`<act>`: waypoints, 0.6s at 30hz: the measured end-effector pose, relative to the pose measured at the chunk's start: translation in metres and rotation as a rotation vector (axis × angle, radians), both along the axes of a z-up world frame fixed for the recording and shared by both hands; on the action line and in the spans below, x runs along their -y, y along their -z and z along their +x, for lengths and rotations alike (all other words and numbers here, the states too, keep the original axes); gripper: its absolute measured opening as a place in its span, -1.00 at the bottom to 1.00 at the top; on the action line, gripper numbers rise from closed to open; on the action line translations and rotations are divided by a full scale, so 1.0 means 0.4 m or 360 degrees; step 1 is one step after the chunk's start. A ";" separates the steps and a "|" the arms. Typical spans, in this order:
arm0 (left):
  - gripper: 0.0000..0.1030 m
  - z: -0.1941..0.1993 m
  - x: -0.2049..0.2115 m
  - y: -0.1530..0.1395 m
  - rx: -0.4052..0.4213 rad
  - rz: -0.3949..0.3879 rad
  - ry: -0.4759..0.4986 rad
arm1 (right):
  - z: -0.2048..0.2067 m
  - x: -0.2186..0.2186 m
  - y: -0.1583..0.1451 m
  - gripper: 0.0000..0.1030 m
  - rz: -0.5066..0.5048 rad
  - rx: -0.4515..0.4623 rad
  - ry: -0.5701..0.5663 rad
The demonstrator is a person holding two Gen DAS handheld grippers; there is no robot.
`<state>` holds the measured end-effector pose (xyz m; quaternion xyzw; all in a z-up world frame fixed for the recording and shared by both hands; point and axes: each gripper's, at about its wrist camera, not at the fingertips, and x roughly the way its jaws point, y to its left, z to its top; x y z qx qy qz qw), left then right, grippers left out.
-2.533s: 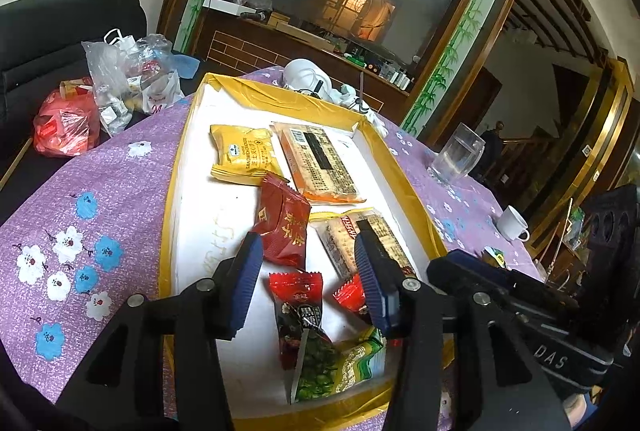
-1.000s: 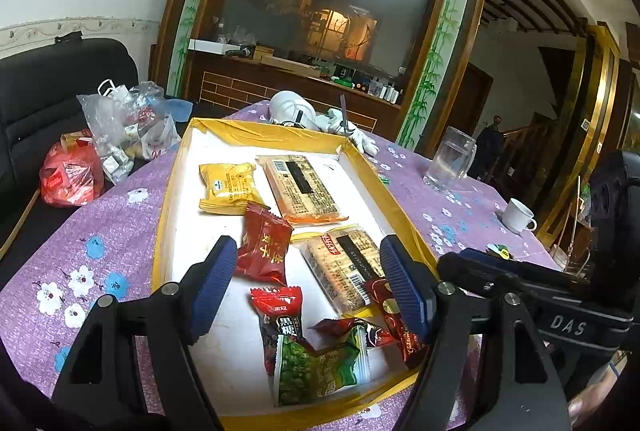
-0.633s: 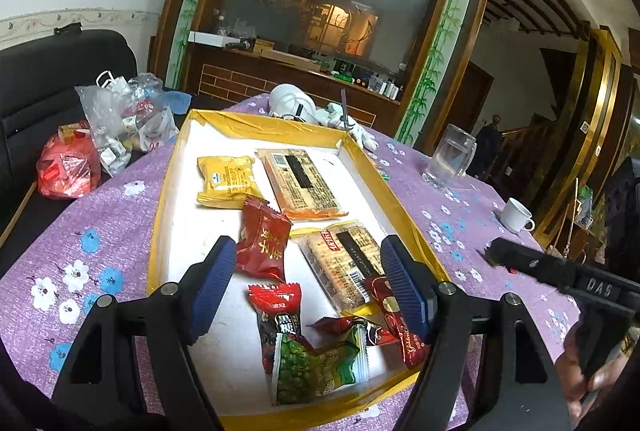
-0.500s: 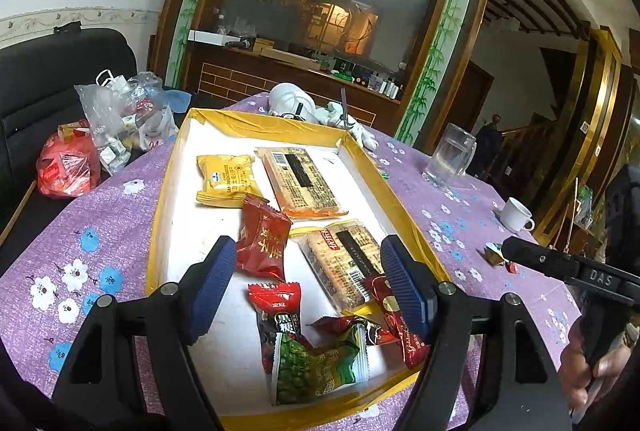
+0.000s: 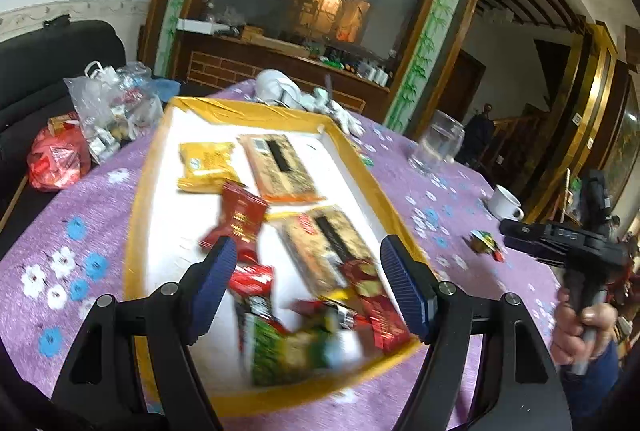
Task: Organize snacks
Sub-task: 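Move both open tools away from the box toward the loose snacks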
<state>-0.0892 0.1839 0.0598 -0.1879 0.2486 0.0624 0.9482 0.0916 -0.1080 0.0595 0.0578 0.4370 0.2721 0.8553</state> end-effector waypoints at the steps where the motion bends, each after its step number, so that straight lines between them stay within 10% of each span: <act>1: 0.44 0.001 0.015 -0.009 0.0003 -0.0015 0.0035 | 0.005 0.010 0.004 0.08 0.0004 -0.0002 0.0022; 10: 0.19 0.159 0.221 -0.060 -0.0292 -0.0043 0.0455 | 0.042 0.147 -0.029 -0.06 0.0126 0.0046 0.0286; 12: -0.12 0.222 0.265 -0.047 -0.0404 -0.0026 0.0496 | 0.055 0.177 -0.031 -0.06 0.0154 0.0021 0.0337; 18: -0.16 0.338 0.344 0.006 -0.0627 0.0159 0.0423 | 0.088 0.267 -0.032 -0.06 0.0259 -0.0036 0.0489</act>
